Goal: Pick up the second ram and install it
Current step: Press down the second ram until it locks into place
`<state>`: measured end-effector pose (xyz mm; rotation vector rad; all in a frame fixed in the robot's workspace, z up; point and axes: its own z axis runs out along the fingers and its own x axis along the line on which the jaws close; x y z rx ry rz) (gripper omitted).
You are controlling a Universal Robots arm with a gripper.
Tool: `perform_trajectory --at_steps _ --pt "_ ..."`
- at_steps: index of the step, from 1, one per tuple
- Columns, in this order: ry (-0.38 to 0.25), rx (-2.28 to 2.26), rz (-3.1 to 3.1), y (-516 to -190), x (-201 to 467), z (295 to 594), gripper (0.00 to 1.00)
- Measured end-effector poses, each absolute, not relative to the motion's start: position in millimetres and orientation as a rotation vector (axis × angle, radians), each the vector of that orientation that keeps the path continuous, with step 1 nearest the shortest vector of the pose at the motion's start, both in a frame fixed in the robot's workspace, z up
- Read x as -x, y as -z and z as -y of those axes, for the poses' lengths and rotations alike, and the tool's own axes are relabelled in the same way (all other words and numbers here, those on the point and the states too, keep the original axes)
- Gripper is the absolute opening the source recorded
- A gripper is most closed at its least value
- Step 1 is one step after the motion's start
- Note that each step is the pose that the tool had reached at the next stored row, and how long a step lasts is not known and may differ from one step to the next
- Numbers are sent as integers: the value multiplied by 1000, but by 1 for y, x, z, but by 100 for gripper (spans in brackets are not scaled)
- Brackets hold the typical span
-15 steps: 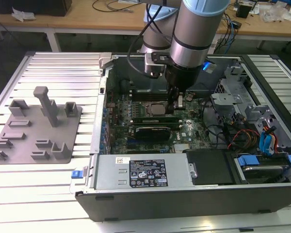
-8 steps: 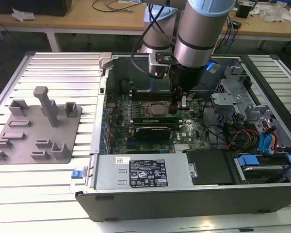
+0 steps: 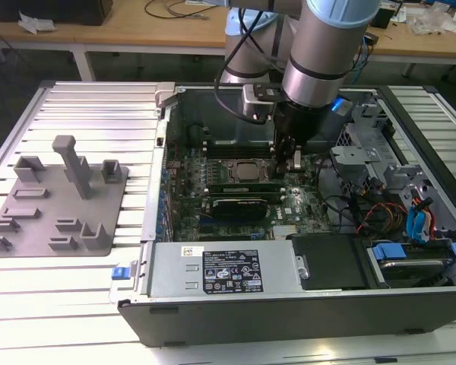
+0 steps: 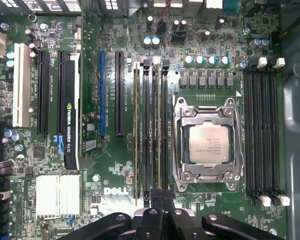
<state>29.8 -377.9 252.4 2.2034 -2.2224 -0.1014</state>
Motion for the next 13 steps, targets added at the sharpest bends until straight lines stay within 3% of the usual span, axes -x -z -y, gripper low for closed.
perform_trajectory --at_steps 13 --pt "101 -2203 2222 -236 -34 376 8"
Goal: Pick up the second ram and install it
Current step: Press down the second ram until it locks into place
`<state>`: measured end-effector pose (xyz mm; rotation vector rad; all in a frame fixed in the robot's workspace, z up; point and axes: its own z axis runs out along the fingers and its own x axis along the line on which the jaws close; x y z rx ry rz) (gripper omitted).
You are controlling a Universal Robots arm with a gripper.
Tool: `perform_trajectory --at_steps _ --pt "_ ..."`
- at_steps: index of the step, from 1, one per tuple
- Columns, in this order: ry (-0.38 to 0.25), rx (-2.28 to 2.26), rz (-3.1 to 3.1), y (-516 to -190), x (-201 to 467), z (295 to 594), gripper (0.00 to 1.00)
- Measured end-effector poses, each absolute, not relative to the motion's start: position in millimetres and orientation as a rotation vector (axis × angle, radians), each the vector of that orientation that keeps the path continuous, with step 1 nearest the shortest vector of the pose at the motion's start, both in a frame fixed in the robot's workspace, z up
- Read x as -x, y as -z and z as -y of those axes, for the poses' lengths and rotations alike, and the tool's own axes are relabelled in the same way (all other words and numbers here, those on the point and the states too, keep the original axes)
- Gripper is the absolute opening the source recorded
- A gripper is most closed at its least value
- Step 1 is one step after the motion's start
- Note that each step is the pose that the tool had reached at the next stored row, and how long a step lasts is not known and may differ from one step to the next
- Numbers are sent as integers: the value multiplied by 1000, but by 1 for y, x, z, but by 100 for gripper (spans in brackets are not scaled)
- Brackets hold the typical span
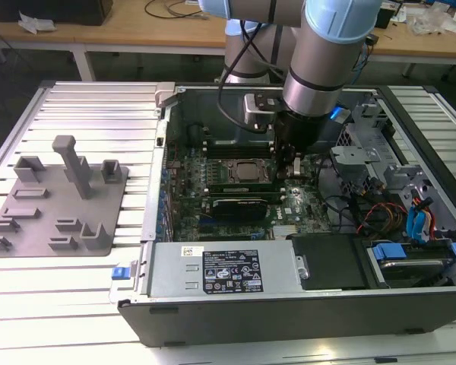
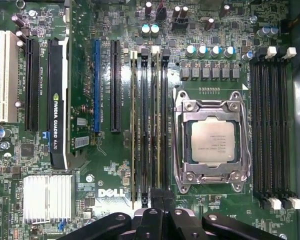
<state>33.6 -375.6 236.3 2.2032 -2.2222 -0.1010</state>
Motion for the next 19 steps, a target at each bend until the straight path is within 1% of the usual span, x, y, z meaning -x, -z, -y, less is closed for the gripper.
perform_trajectory --at_steps 19 --pt "101 -2203 2222 -229 -34 376 8"
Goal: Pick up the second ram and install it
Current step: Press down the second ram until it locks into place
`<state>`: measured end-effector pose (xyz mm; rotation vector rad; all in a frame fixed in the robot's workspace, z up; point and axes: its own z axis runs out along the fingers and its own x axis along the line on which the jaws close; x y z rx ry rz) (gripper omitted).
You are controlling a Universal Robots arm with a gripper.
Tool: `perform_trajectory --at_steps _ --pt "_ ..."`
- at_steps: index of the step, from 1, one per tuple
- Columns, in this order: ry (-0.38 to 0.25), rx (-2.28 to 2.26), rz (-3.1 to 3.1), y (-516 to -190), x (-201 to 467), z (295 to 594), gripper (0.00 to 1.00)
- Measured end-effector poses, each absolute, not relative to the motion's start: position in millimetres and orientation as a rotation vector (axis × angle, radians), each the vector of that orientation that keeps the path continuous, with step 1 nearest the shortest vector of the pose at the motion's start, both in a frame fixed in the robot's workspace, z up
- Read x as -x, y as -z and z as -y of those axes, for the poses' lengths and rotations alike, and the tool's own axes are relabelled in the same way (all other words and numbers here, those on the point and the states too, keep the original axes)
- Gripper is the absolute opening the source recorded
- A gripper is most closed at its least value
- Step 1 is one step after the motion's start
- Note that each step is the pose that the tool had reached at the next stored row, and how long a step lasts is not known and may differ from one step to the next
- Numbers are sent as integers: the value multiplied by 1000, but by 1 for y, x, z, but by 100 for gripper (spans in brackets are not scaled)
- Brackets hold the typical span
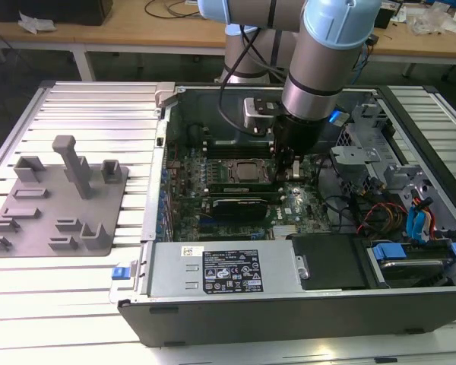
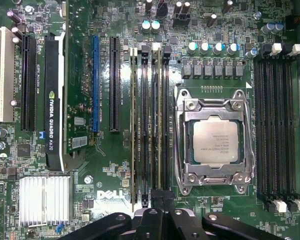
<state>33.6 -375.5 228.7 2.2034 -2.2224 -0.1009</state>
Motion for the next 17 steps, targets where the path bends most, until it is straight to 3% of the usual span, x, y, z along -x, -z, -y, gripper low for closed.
perform_trajectory --at_steps 17 --pt "101 -2204 2222 -256 -33 376 8"
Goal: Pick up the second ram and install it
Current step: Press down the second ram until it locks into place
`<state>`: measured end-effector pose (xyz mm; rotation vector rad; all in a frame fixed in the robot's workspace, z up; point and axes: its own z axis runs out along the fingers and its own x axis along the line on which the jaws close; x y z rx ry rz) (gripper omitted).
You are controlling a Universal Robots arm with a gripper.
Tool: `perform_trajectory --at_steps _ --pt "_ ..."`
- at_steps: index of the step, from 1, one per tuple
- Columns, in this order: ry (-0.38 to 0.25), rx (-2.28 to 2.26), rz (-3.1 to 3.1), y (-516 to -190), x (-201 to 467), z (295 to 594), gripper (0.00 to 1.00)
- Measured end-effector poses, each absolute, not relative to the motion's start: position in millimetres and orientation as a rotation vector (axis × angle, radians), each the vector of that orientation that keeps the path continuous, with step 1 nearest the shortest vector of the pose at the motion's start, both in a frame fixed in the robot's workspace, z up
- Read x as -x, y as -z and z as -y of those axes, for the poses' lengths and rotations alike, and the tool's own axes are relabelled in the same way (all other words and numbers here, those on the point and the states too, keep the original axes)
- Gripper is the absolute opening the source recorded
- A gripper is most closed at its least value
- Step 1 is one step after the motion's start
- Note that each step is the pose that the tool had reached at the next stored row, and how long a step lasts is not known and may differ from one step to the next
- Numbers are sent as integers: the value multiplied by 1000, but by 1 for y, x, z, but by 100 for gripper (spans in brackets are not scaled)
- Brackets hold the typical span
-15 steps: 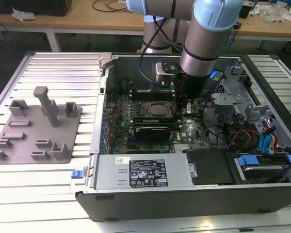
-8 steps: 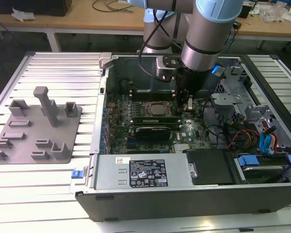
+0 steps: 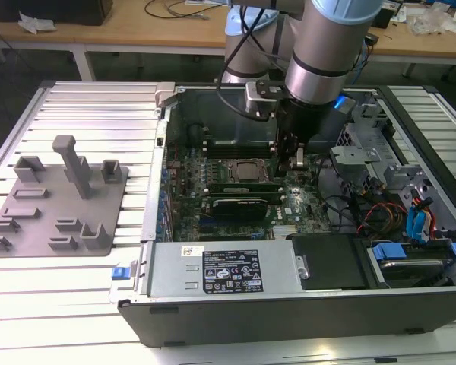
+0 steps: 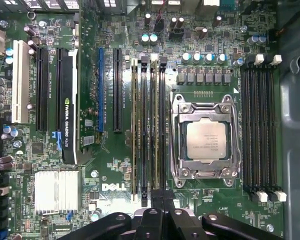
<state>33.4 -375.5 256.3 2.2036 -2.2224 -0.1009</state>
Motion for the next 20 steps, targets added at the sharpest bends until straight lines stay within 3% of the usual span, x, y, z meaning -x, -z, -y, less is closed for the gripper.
perform_trajectory --at_steps 20 --pt "100 -2204 2223 -256 30 375 8"
